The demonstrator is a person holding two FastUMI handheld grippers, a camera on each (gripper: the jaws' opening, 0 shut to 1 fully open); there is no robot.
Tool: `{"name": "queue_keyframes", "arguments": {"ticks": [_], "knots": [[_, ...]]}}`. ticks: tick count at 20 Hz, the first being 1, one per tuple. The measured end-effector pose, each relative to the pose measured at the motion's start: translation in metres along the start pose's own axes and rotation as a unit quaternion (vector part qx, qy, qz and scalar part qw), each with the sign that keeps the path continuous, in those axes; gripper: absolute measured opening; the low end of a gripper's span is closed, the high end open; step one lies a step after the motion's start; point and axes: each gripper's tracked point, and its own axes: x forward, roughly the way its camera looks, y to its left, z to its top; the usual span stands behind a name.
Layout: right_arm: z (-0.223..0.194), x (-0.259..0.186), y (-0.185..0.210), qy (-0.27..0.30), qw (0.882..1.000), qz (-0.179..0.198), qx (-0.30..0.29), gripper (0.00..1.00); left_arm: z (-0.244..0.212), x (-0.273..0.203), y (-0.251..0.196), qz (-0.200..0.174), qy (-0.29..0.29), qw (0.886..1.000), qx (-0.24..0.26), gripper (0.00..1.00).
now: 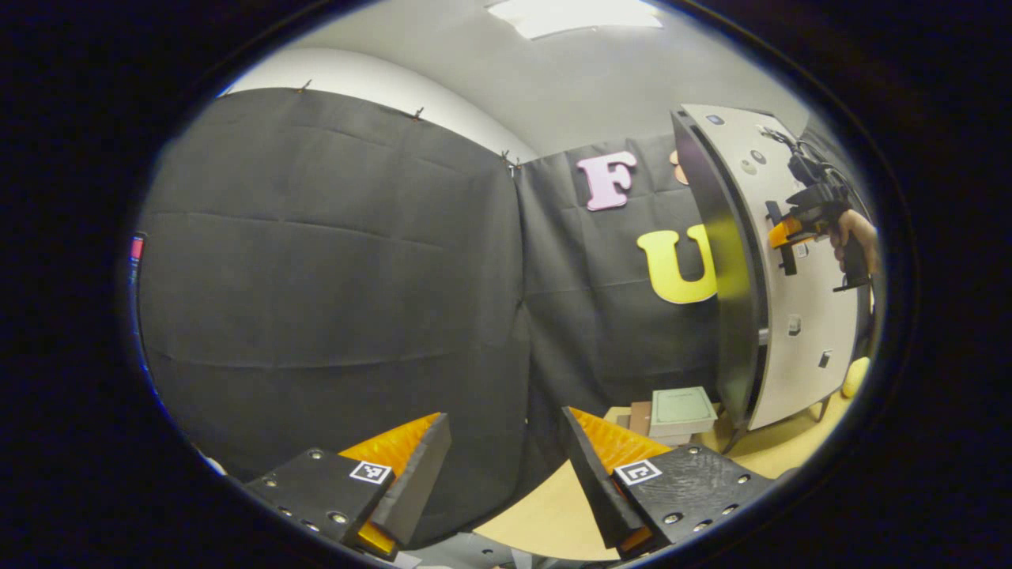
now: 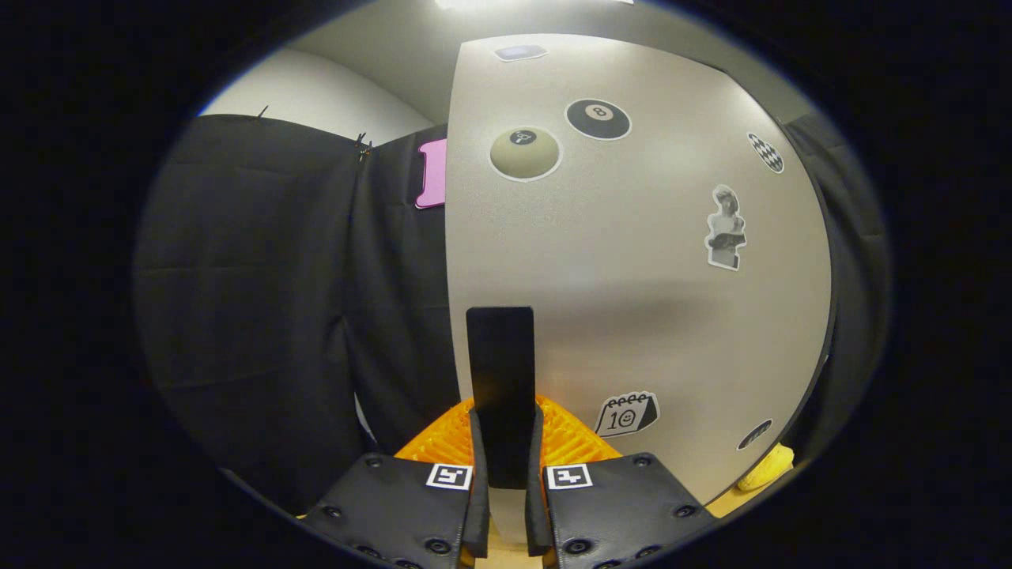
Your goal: Open the cabinet door with the right hand, grasp the bottle in the cabinet with the left hand and place it on the coaster, then close the cabinet door with the right hand.
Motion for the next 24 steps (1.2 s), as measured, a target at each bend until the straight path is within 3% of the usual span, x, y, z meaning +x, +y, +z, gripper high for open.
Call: {"name": "queue_keyframes", "arguments": {"ticks": [6,12,17,24], "knots": [[0.001,-0.048,0.009,0.009,0.999,0.047,0.014,0.2,0.008,0.032,-0.076,-0.09,-0.01,0.996,-0.014,0.84],[0.001,-0.045,0.005,0.02,0.997,0.065,0.021,0.2,0.011,0.055,-0.157,-0.175,-0.012,0.984,-0.019,0.84],[0.001,-0.047,0.002,0.022,0.995,0.094,0.021,0.2,0.005,0.044,-0.215,-0.215,0.001,0.976,-0.033,0.84],[-0.002,-0.059,-0.008,0.019,0.991,0.134,0.013,0.2,0.007,0.017,-0.272,-0.229,0.014,0.972,-0.04,0.84]]}}
